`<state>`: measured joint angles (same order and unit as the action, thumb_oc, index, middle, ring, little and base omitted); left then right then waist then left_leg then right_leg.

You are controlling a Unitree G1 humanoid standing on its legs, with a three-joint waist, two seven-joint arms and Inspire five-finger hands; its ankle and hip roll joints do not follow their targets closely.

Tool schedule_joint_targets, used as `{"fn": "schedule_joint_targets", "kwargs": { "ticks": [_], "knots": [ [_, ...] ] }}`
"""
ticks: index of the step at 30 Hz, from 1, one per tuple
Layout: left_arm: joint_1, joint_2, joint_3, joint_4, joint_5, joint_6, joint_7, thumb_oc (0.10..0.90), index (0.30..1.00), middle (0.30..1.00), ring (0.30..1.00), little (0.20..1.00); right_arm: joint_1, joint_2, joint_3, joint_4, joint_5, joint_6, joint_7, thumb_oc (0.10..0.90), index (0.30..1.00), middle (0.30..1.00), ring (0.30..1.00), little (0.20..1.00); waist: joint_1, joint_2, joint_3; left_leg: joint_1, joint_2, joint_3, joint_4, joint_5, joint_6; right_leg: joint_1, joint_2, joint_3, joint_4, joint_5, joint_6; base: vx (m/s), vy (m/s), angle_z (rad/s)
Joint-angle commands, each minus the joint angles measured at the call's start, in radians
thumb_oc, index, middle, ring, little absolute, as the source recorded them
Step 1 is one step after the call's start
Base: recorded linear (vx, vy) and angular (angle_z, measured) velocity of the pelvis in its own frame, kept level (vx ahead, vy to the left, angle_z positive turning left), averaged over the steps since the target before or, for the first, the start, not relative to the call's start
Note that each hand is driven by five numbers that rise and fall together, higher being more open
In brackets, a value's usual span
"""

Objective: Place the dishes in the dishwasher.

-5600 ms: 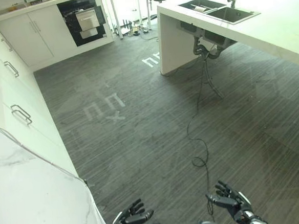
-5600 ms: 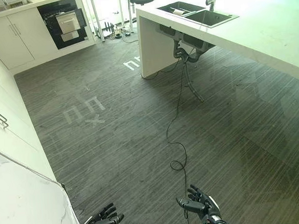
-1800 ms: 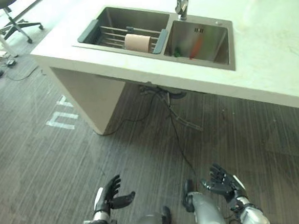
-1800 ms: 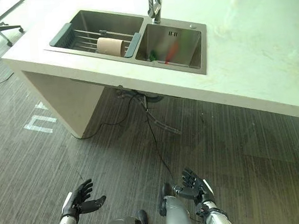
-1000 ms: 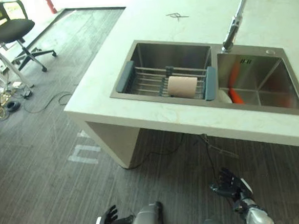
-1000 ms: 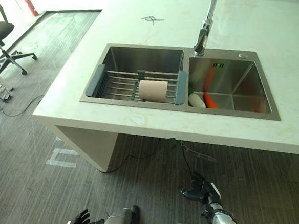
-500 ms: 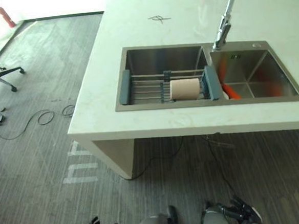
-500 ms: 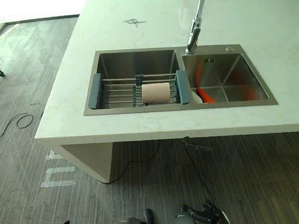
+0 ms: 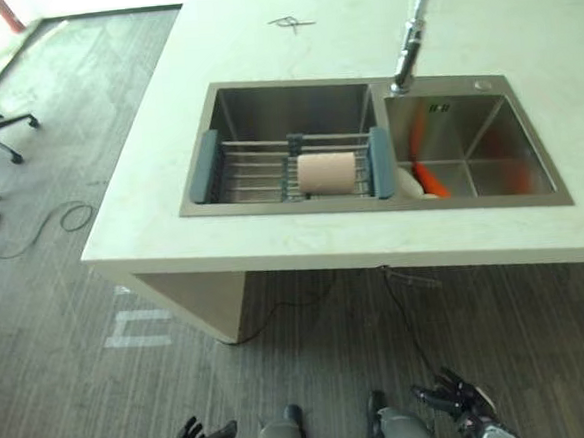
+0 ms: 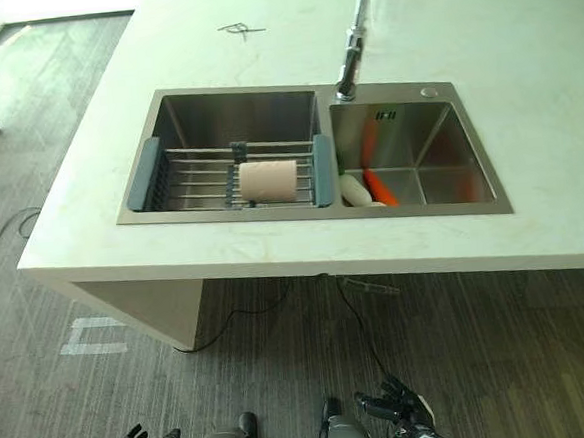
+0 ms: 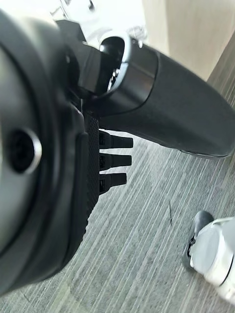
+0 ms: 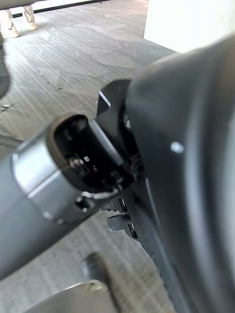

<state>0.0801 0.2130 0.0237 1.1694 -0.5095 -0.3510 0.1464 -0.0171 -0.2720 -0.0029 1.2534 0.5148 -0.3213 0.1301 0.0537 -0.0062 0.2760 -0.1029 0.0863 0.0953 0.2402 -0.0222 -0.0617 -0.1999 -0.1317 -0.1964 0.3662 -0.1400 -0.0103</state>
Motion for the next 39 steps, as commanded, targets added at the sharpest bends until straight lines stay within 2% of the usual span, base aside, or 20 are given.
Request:
{"fn": "schedule_joint_targets", "kwargs": {
  "ticks": [1, 3, 4, 6, 7, 8, 10, 12, 16, 21, 22, 23, 24, 26, 28, 31, 32, 33, 36, 39],
  "knots": [
    [0.029, 0.024, 0.024, -0.026, -0.033, -0.075, 0.013, 0.800, 0.900, 0.900, 0.900, 0.900, 0.012, -0.074, -0.048, -0.012, 0.057, -0.059, -0.046, 0.800, 0.900, 0.900, 0.900, 0.900, -0.009, 0.023, -0.002, -0.022, -0.011, -0.007, 0.060, -0.125, 0.009, 0.079, -0.035, -0.013, -0.066, -0.024, 0.091, 0.11, 0.031, 0.53],
    [0.037, 0.023, 0.036, -0.030, -0.036, -0.076, 0.014, 0.800, 0.900, 0.900, 0.900, 0.900, 0.012, -0.072, -0.052, -0.010, 0.062, -0.067, -0.063, 0.800, 0.900, 0.900, 0.900, 0.900, -0.010, 0.028, -0.009, -0.031, -0.011, -0.023, 0.060, -0.123, 0.010, 0.072, -0.027, -0.007, -0.066, -0.020, 0.092, 0.05, 0.069, 0.19],
    [0.039, 0.023, 0.039, -0.032, -0.100, -0.095, 0.026, 0.800, 0.900, 0.900, 0.900, 0.900, 0.016, -0.075, -0.074, -0.015, 0.134, -0.075, -0.105, 0.800, 0.900, 0.900, 0.900, 0.900, -0.020, 0.049, -0.016, -0.041, -0.006, -0.032, 0.060, -0.133, 0.012, 0.079, -0.013, -0.015, -0.066, -0.028, 0.082, 0.04, 0.132, -0.14],
    [0.037, 0.029, 0.060, -0.031, -0.197, -0.136, 0.035, 0.800, 0.900, 0.900, 0.900, 0.900, 0.025, -0.082, -0.117, -0.003, 0.205, -0.061, -0.098, 0.800, 0.900, 0.900, 0.900, 0.900, -0.029, 0.061, -0.029, -0.048, 0.000, -0.026, 0.060, -0.139, 0.005, 0.088, -0.009, -0.023, -0.066, -0.040, 0.082, 0.06, 0.128, -0.10],
    [0.031, 0.037, 0.078, -0.031, -0.202, -0.154, 0.043, 0.800, 0.900, 0.900, 0.900, 0.900, 0.028, -0.084, -0.143, 0.006, 0.190, -0.056, -0.087, 0.800, 0.900, 0.900, 0.900, 0.900, -0.034, 0.065, -0.037, -0.047, 0.006, -0.016, 0.060, -0.142, 0.000, 0.093, -0.011, -0.030, -0.066, -0.046, 0.083, 0.13, 0.144, 0.05],
    [0.024, 0.056, 0.113, -0.045, -0.207, -0.208, 0.078, 0.800, 0.900, 0.900, 0.900, 0.900, 0.034, -0.077, -0.157, 0.009, 0.116, -0.066, -0.105, 0.800, 0.900, 0.900, 0.900, 0.900, -0.040, 0.071, -0.045, -0.037, 0.001, -0.025, 0.060, -0.146, 0.001, 0.105, -0.013, -0.027, -0.066, -0.053, 0.082, 0.13, 0.139, 0.04],
    [0.023, 0.064, 0.131, -0.056, -0.213, -0.239, 0.095, 0.800, 0.900, 0.900, 0.900, 0.900, 0.037, -0.075, -0.155, 0.013, 0.115, -0.063, -0.115, 0.800, 0.900, 0.900, 0.900, 0.900, -0.040, 0.072, -0.047, -0.029, -0.005, -0.034, 0.060, -0.150, 0.004, 0.113, -0.011, -0.021, -0.066, -0.057, 0.080, 0.12, 0.084, 0.02],
    [0.024, 0.078, 0.157, -0.076, -0.187, -0.283, 0.134, 0.800, 0.900, 0.900, 0.900, 0.900, 0.042, -0.080, -0.159, 0.022, 0.137, -0.052, -0.110, 0.800, 0.900, 0.900, 0.900, 0.900, -0.037, 0.072, -0.046, -0.021, -0.011, -0.042, 0.060, -0.153, 0.006, 0.122, -0.010, -0.018, -0.066, -0.061, 0.078, 0.10, 0.053, -0.07],
    [0.046, 0.130, 0.231, -0.170, -0.036, -0.401, 0.352, 0.800, 0.900, 0.900, 0.900, 0.900, 0.062, -0.094, -0.192, 0.021, 0.144, -0.057, -0.042, 0.800, 0.900, 0.900, 0.900, 0.900, -0.031, 0.081, -0.057, 0.004, -0.010, -0.034, 0.060, -0.172, 0.012, 0.143, -0.017, -0.029, -0.066, -0.075, 0.079, 0.10, 0.042, -0.09],
    [0.064, 0.234, 0.349, -0.363, 0.175, -0.415, 0.580, 0.800, 0.900, 0.900, 0.900, 0.900, 0.076, -0.091, -0.177, -0.015, 0.118, -0.051, -0.052, 0.800, 0.900, 0.900, 0.900, 0.900, -0.023, 0.094, -0.063, 0.001, -0.007, -0.033, 0.060, -0.179, 0.015, 0.139, -0.025, -0.030, -0.066, -0.083, 0.080, 0.02, 0.033, 0.00],
    [0.065, 0.257, 0.370, -0.395, 0.194, -0.409, 0.595, 0.800, 0.900, 0.900, 0.900, 0.900, 0.077, -0.092, -0.175, -0.013, 0.116, -0.048, -0.053, 0.800, 0.900, 0.900, 0.900, 0.900, -0.022, 0.097, -0.064, -0.001, -0.007, -0.033, 0.060, -0.179, 0.015, 0.137, -0.026, -0.030, -0.066, -0.083, 0.081, 0.01, 0.050, -0.10],
    [0.065, 0.336, 0.433, -0.473, 0.230, -0.398, 0.603, 0.800, 0.900, 0.900, 0.900, 0.900, 0.081, -0.090, -0.167, -0.008, 0.101, -0.047, -0.067, 0.800, 0.900, 0.900, 0.900, 0.900, -0.019, 0.106, -0.068, -0.002, -0.010, -0.035, 0.060, -0.180, 0.018, 0.136, -0.029, -0.027, -0.066, -0.085, 0.083, 0.03, 0.042, -0.09],
    [0.064, 0.369, 0.453, -0.502, 0.249, -0.396, 0.603, 0.800, 0.900, 0.900, 0.900, 0.900, 0.083, -0.088, -0.161, -0.007, 0.098, -0.044, -0.074, 0.800, 0.900, 0.900, 0.900, 0.900, -0.017, 0.108, -0.068, 0.004, -0.011, -0.035, 0.060, -0.186, 0.018, 0.142, -0.030, -0.026, -0.066, -0.092, 0.085, 0.03, 0.041, -0.06],
    [0.055, 0.446, 0.492, -0.563, 0.271, -0.394, 0.574, 0.800, 0.900, 0.900, 0.900, 0.900, 0.086, -0.085, -0.152, -0.008, 0.094, -0.034, -0.090, 0.800, 0.900, 0.900, 0.900, 0.900, -0.015, 0.115, -0.075, -0.004, -0.011, -0.035, 0.060, -0.181, 0.020, 0.136, -0.032, -0.026, -0.066, -0.088, 0.085, 0.00, 0.000, 0.00],
    [0.027, 0.547, 0.522, -0.638, 0.234, -0.380, 0.420, 0.800, 0.900, 0.900, 0.900, 0.900, 0.093, -0.078, -0.142, -0.014, 0.084, -0.021, -0.104, 0.800, 0.900, 0.900, 0.900, 0.900, -0.015, 0.122, -0.082, 0.002, -0.012, -0.029, 0.060, -0.190, 0.019, 0.142, -0.036, -0.028, -0.066, -0.094, 0.090, 0.00, 0.000, 0.00],
    [-0.040, 0.650, 0.513, -0.772, 0.215, -0.305, 0.291, 0.800, 0.900, 0.900, 0.900, 0.900, 0.100, -0.062, -0.109, -0.045, 0.072, -0.005, -0.110, 0.800, 0.900, 0.900, 0.900, 0.900, -0.025, 0.128, -0.089, -0.006, -0.010, -0.019, 0.060, -0.184, 0.019, 0.130, -0.036, -0.024, -0.066, -0.084, 0.091, 0.00, -0.011, -0.01],
    [-0.062, 0.672, 0.503, -0.812, 0.207, -0.295, 0.252, 0.800, 0.900, 0.900, 0.900, 0.900, 0.099, -0.058, -0.099, -0.054, 0.074, -0.001, -0.111, 0.800, 0.900, 0.900, 0.900, 0.900, -0.028, 0.130, -0.090, -0.010, -0.009, -0.016, 0.060, -0.184, 0.019, 0.125, -0.037, -0.022, -0.066, -0.083, 0.092, -0.04, -0.040, -0.09],
    [-0.098, 0.700, 0.479, -0.883, 0.171, -0.286, 0.153, 0.800, 0.900, 0.900, 0.900, 0.900, 0.094, -0.053, -0.088, -0.067, 0.090, 0.007, -0.109, 0.800, 0.900, 0.900, 0.900, 0.900, -0.034, 0.135, -0.089, -0.015, -0.010, -0.009, 0.060, -0.184, 0.019, 0.117, -0.037, -0.014, -0.066, -0.078, 0.096, -0.03, -0.022, -0.10],
    [-0.165, 0.735, 0.429, -0.975, 0.077, -0.237, -0.035, 0.800, 0.900, 0.900, 0.900, 0.900, 0.086, -0.058, -0.087, -0.076, 0.112, 0.019, -0.100, 0.800, 0.900, 0.900, 0.900, 0.900, -0.045, 0.147, -0.086, -0.021, -0.014, -0.001, 0.060, -0.183, 0.019, 0.106, -0.038, -0.002, -0.066, -0.071, 0.105, -0.05, 0.006, -0.09],
    [-0.223, 0.772, 0.386, -1.021, 0.068, -0.218, -0.097, 0.800, 0.900, 0.900, 0.900, 0.900, 0.084, -0.065, -0.084, -0.081, 0.106, 0.030, -0.106, 0.800, 0.900, 0.900, 0.900, 0.900, -0.057, 0.156, -0.084, -0.025, -0.021, 0.005, 0.060, -0.183, 0.022, 0.097, -0.039, 0.013, -0.066, -0.063, 0.115, -0.02, 0.004, -0.16]
  ]
}}
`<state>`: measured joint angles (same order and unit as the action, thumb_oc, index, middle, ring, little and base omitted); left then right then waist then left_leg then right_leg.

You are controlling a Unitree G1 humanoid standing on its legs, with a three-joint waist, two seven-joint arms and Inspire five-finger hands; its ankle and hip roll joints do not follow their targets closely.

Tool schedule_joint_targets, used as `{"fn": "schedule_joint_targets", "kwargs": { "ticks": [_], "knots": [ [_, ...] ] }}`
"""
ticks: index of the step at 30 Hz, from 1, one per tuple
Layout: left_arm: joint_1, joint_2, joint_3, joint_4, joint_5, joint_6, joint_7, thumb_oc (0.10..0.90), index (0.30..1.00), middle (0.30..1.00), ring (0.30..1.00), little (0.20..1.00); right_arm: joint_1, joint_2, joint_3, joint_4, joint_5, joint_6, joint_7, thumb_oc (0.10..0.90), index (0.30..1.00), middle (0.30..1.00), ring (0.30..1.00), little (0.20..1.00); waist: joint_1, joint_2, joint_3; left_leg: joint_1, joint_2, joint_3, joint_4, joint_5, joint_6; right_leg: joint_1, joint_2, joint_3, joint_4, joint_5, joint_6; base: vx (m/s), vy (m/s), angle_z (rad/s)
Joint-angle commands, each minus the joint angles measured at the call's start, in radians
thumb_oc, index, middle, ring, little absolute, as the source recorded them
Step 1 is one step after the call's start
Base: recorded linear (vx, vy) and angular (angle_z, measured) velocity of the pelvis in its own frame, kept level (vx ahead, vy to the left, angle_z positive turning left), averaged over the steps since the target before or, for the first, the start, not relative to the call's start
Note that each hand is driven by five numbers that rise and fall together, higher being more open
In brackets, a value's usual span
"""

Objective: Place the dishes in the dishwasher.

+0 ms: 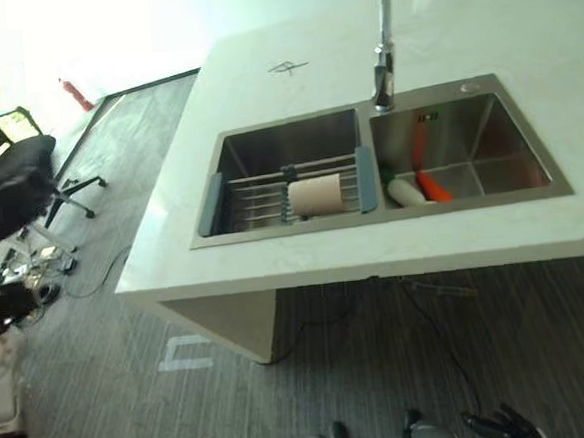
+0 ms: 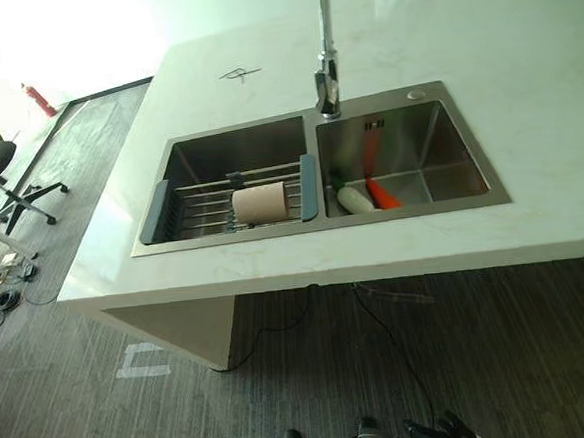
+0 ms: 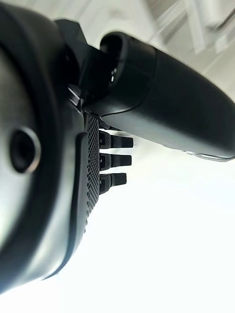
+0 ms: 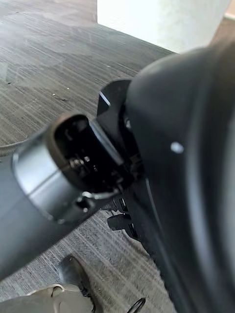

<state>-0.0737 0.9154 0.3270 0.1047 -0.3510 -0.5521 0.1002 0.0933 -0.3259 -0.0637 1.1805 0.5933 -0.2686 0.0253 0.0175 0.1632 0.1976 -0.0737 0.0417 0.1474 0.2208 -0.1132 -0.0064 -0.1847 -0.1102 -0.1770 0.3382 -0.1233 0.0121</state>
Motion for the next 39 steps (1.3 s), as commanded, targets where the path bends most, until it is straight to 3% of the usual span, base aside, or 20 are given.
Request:
{"fn": "schedule_joint_targets", "kwargs": {
  "ticks": [1, 4, 5, 7, 18, 23, 29, 39],
  "knots": [
    [-0.099, 0.089, 0.066, 0.023, -0.094, 0.003, -0.071, 0.800, 0.900, 0.900, 0.900, 0.900, -0.026, -0.017, -0.023, -0.011, 0.028, -0.016, -0.003, 0.800, 0.900, 0.900, 0.900, 0.900, -0.027, -0.012, -0.004, -0.056, 0.022, -0.044, 0.079, -0.091, -0.033, 0.078, -0.060, 0.001, -0.038, -0.077, 0.095, -0.02, 0.004, -0.17],
    [-0.203, 0.153, -0.013, -0.008, -0.067, 0.062, -0.126, 0.800, 0.900, 0.900, 0.900, 0.900, -0.029, -0.036, -0.031, -0.004, 0.031, -0.006, -0.001, 0.800, 0.900, 0.900, 0.900, 0.900, -0.049, -0.005, 0.006, -0.061, 0.021, -0.032, 0.079, -0.089, -0.035, 0.065, -0.061, 0.020, -0.038, -0.064, 0.106, -0.04, -0.007, -0.12],
    [-0.277, 0.190, -0.080, -0.016, -0.078, 0.129, -0.156, 0.800, 0.900, 0.900, 0.900, 0.900, -0.031, -0.048, -0.034, 0.004, 0.031, 0.001, 0.008, 0.800, 0.900, 0.900, 0.900, 0.900, -0.067, -0.003, 0.010, -0.063, 0.022, -0.015, 0.079, -0.091, -0.035, 0.054, -0.064, 0.029, -0.038, -0.057, 0.114, -0.04, -0.027, -0.20],
    [-0.336, 0.210, -0.132, -0.008, -0.074, 0.174, -0.176, 0.800, 0.900, 0.900, 0.900, 0.900, -0.031, -0.052, -0.034, 0.008, 0.027, 0.006, 0.015, 0.800, 0.900, 0.900, 0.900, 0.900, -0.079, -0.004, 0.015, -0.064, 0.024, -0.005, 0.079, -0.092, -0.034, 0.047, -0.065, 0.038, -0.038, -0.051, 0.118, -0.04, -0.032, -0.17],
    [-0.631, 0.227, -0.470, 0.089, 0.028, 0.383, -0.280, 0.800, 0.900, 0.900, 0.900, 0.900, -0.034, -0.078, -0.032, -0.007, 0.069, 0.013, 0.031, 0.800, 0.900, 0.900, 0.900, 0.900, -0.150, 0.007, 0.059, -0.071, 0.016, 0.036, 0.079, -0.087, -0.027, 0.007, -0.065, 0.106, -0.038, -0.018, 0.137, -0.05, 0.004, -0.21],
    [-0.724, 0.206, -0.593, 0.180, 0.122, 0.430, -0.350, 0.800, 0.900, 0.900, 0.900, 0.900, -0.022, -0.081, -0.033, -0.018, 0.096, 0.011, 0.022, 0.800, 0.900, 0.900, 0.900, 0.900, -0.172, 0.018, 0.075, -0.065, 0.002, 0.052, 0.079, -0.086, -0.022, 0.000, -0.072, 0.123, -0.038, -0.008, 0.147, 0.00, 0.047, -0.11],
    [-0.776, 0.193, -0.669, 0.222, 0.255, 0.435, -0.264, 0.800, 0.900, 0.900, 0.900, 0.900, -0.017, -0.115, -0.052, -0.019, 0.099, 0.017, 0.037, 0.800, 0.900, 0.900, 0.900, 0.900, -0.187, 0.044, 0.078, -0.069, -0.008, 0.064, 0.079, -0.087, -0.022, -0.011, -0.096, 0.118, -0.038, -0.003, 0.157, 0.03, 0.103, 0.00],
    [-0.766, 0.246, -0.650, 0.251, 0.322, 0.403, -0.130, 0.800, 0.900, 0.900, 0.900, 0.900, -0.010, -0.119, -0.053, -0.046, 0.093, 0.008, 0.051, 0.800, 0.900, 0.900, 0.900, 0.900, -0.183, 0.053, 0.087, -0.080, -0.010, 0.069, 0.079, -0.088, -0.021, -0.022, -0.111, 0.117, -0.038, -0.003, 0.165, 0.03, 0.040, -0.03]
  ]
}}
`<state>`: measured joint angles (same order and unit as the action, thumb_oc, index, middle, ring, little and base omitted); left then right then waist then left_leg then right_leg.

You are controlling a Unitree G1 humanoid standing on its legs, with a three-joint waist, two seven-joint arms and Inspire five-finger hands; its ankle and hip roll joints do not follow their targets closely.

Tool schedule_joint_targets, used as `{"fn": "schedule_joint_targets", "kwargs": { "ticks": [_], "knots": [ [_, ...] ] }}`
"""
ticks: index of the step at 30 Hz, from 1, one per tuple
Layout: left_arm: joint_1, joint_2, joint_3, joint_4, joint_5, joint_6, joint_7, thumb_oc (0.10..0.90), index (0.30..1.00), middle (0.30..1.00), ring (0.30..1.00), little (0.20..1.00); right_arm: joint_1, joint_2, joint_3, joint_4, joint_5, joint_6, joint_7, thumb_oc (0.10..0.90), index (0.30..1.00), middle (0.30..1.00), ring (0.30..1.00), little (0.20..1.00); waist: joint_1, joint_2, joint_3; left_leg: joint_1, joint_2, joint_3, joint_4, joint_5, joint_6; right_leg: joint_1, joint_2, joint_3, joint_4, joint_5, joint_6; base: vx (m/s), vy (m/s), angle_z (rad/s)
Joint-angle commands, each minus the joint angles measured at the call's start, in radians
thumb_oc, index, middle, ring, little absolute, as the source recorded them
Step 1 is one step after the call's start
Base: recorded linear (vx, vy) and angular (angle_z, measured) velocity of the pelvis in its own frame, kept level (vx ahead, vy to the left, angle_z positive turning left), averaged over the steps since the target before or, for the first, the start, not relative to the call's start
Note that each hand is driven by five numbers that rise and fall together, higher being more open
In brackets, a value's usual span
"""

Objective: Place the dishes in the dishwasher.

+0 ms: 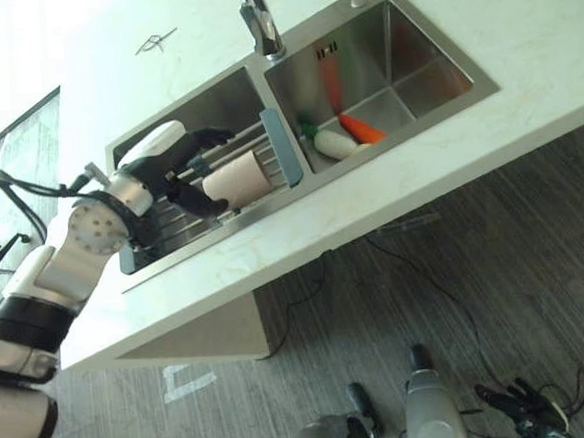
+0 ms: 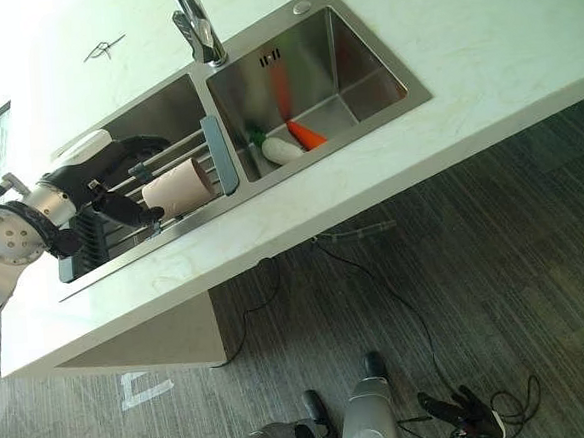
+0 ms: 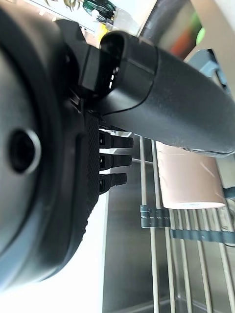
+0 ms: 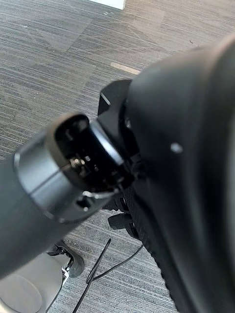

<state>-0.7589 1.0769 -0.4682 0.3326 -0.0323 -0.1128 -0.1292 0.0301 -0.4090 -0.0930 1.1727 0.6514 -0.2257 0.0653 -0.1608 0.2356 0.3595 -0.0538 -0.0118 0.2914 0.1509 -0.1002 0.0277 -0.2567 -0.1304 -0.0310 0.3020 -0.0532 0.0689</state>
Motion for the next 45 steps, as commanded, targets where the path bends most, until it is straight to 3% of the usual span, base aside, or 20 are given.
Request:
{"fn": "schedule_joint_targets", "kwargs": {
  "ticks": [1, 12, 27, 45],
  "knots": [
    [-0.076, 0.086, 0.152, 0.023, 0.006, -0.041, 0.106, 0.800, 0.900, 0.900, 0.900, 0.900, 0.055, -0.035, -0.026, -0.039, 0.033, -0.034, 0.013, 0.800, 0.900, 0.900, 0.900, 0.900, -0.004, -0.020, -0.073, -0.101, 0.043, -0.076, 0.149, -0.101, -0.055, 0.049, -0.092, -0.030, -0.002, -0.073, 0.109, 0.04, 0.026, 0.01],
    [-0.050, 0.065, 0.210, 0.013, -0.059, -0.024, 0.151, 0.800, 0.900, 0.900, 0.900, 0.900, 0.050, -0.033, -0.015, -0.080, 0.036, -0.021, 0.005, 0.800, 0.900, 0.900, 0.900, 0.900, -0.001, -0.027, -0.040, -0.127, 0.039, -0.088, 0.149, -0.087, -0.052, 0.030, -0.096, -0.028, -0.002, -0.065, 0.106, 0.00, 0.006, 0.00],
    [-0.127, 0.041, 0.148, 0.021, 0.007, 0.068, 0.202, 0.800, 0.900, 0.900, 0.900, 0.900, 0.003, -0.040, 0.007, -0.122, 0.089, -0.001, -0.002, 0.800, 0.900, 0.900, 0.900, 0.900, -0.006, -0.044, 0.047, -0.191, 0.031, -0.101, 0.149, -0.050, -0.052, -0.044, -0.105, -0.011, -0.002, -0.023, 0.103, -0.03, 0.005, -0.02],
    [-0.236, 0.035, 0.083, 0.023, 0.011, 0.101, 0.237, 0.800, 0.900, 0.900, 0.900, 0.900, -0.032, -0.034, 0.058, -0.209, 0.145, 0.013, -0.003, 0.800, 0.900, 0.900, 0.900, 0.900, -0.006, -0.062, 0.120, -0.254, 0.032, -0.107, 0.149, -0.016, -0.055, -0.116, -0.111, -0.002, -0.002, 0.017, 0.102, -0.03, -0.004, -0.01]
  ]
}}
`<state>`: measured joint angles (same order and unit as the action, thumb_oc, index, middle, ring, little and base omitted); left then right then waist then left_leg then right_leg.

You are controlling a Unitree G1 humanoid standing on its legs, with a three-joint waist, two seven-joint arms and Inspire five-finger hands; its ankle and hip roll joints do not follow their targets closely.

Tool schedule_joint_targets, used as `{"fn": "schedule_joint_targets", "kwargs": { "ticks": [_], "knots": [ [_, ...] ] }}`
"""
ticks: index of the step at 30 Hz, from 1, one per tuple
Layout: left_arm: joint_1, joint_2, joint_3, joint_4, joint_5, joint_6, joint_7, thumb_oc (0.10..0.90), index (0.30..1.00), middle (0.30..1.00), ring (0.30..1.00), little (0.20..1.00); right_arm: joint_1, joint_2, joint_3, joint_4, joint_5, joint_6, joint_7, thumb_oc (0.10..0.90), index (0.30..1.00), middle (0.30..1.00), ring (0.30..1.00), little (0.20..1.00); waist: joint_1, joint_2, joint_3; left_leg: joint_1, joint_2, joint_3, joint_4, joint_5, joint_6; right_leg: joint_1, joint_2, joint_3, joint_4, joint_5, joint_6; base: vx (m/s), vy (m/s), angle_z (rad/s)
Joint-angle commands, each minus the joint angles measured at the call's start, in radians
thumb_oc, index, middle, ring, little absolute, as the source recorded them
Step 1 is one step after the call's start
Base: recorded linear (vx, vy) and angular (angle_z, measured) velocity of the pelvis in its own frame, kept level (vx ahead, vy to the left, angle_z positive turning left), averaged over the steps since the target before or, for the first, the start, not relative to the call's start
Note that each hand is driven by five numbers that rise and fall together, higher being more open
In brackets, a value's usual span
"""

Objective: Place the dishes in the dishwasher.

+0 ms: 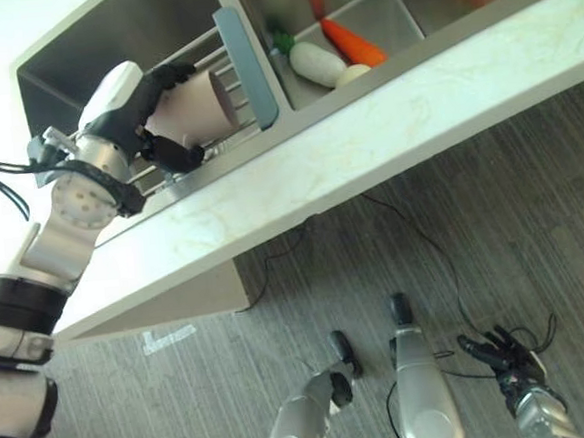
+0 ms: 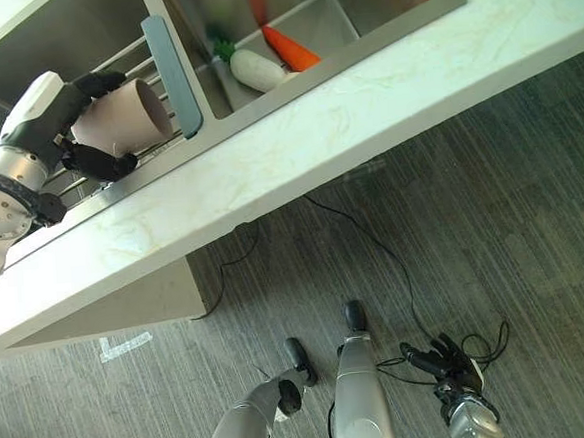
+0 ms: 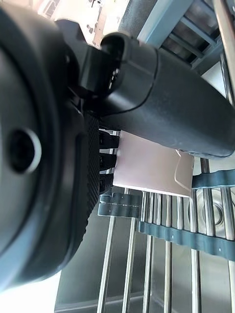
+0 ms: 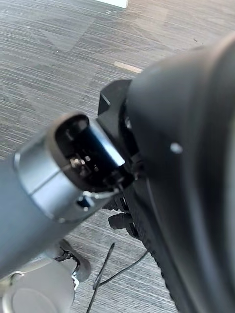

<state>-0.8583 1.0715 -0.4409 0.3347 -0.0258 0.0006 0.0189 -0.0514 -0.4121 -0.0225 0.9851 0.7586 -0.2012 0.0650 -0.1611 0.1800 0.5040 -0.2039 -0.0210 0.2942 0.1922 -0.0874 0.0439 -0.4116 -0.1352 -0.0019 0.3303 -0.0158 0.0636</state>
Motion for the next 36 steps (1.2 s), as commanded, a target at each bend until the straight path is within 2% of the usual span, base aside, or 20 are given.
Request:
{"fn": "schedule_joint_targets", "kwargs": {
  "ticks": [1, 5, 9, 21, 26, 28, 36],
  "knots": [
    [-0.140, 0.038, 0.055, 0.022, -0.002, -0.011, 0.088, 0.800, 0.900, 0.900, 0.900, 0.900, 0.048, -0.032, -0.011, -0.023, 0.038, -0.009, -0.004, 0.800, 0.900, 0.900, 0.900, 0.900, -0.006, -0.006, -0.022, -0.105, 0.041, -0.109, 0.108, -0.028, -0.071, 0.038, -0.106, -0.030, -0.030, -0.020, 0.107, 0.00, 0.000, 0.00],
    [-0.146, 0.029, 0.053, 0.026, -0.005, 0.036, 0.067, 0.800, 0.900, 0.900, 0.900, 0.900, 0.044, -0.044, -0.012, -0.025, 0.035, 0.007, -0.009, 0.800, 0.900, 0.900, 0.900, 0.900, -0.014, 0.002, -0.008, -0.108, 0.039, -0.108, 0.108, -0.023, -0.074, 0.030, -0.107, -0.022, -0.030, -0.014, 0.106, 0.01, 0.045, -0.04],
    [-0.166, 0.026, 0.036, 0.051, -0.006, 0.052, 0.034, 0.800, 0.900, 0.900, 0.900, 0.900, 0.045, -0.052, -0.016, -0.022, 0.034, 0.005, 0.000, 0.800, 0.900, 0.900, 0.900, 0.900, -0.023, 0.007, 0.007, -0.107, 0.039, -0.106, 0.108, -0.024, -0.073, 0.028, -0.108, -0.019, -0.030, -0.013, 0.109, 0.00, 0.033, -0.08],
    [-0.267, 0.027, -0.063, 0.107, -0.038, 0.082, 0.004, 0.800, 0.900, 0.900, 0.900, 0.900, 0.033, -0.075, 0.012, -0.042, 0.023, 0.007, 0.008, 0.800, 0.900, 0.900, 0.900, 0.900, -0.036, 0.013, 0.016, -0.135, 0.044, -0.097, 0.108, -0.007, -0.076, -0.010, -0.107, -0.005, -0.030, 0.008, 0.110, 0.00, 0.005, -0.01],
    [-0.273, 0.029, -0.062, 0.117, -0.071, 0.076, 0.013, 0.800, 0.900, 0.900, 0.900, 0.900, 0.039, -0.080, 0.012, -0.044, 0.018, 0.006, 0.010, 0.800, 0.900, 0.900, 0.900, 0.900, -0.041, 0.020, 0.016, -0.132, 0.041, -0.097, 0.108, -0.011, -0.076, -0.010, -0.109, -0.003, -0.030, 0.005, 0.111, 0.00, 0.019, -0.05],
    [-0.270, 0.027, -0.061, 0.115, -0.068, 0.073, 0.004, 0.400, 0.300, 0.300, 0.300, 0.300, 0.042, -0.079, 0.011, -0.047, 0.016, 0.006, 0.008, 0.800, 0.900, 0.900, 0.900, 0.900, -0.041, 0.019, 0.016, -0.131, 0.041, -0.096, 0.108, -0.011, -0.076, -0.009, -0.109, -0.003, -0.030, 0.006, 0.111, 0.01, 0.003, -0.02],
    [-0.294, 0.036, -0.090, 0.115, -0.017, 0.092, 0.015, 0.400, 0.300, 0.300, 0.300, 0.300, 0.043, -0.076, 0.014, -0.041, 0.019, 0.001, 0.015, 0.800, 0.900, 0.900, 0.900, 0.900, -0.046, 0.014, 0.016, -0.115, 0.045, -0.091, 0.108, -0.015, -0.075, 0.005, -0.109, -0.010, -0.030, 0.003, 0.111, -0.01, -0.004, 0.00]
  ]
}}
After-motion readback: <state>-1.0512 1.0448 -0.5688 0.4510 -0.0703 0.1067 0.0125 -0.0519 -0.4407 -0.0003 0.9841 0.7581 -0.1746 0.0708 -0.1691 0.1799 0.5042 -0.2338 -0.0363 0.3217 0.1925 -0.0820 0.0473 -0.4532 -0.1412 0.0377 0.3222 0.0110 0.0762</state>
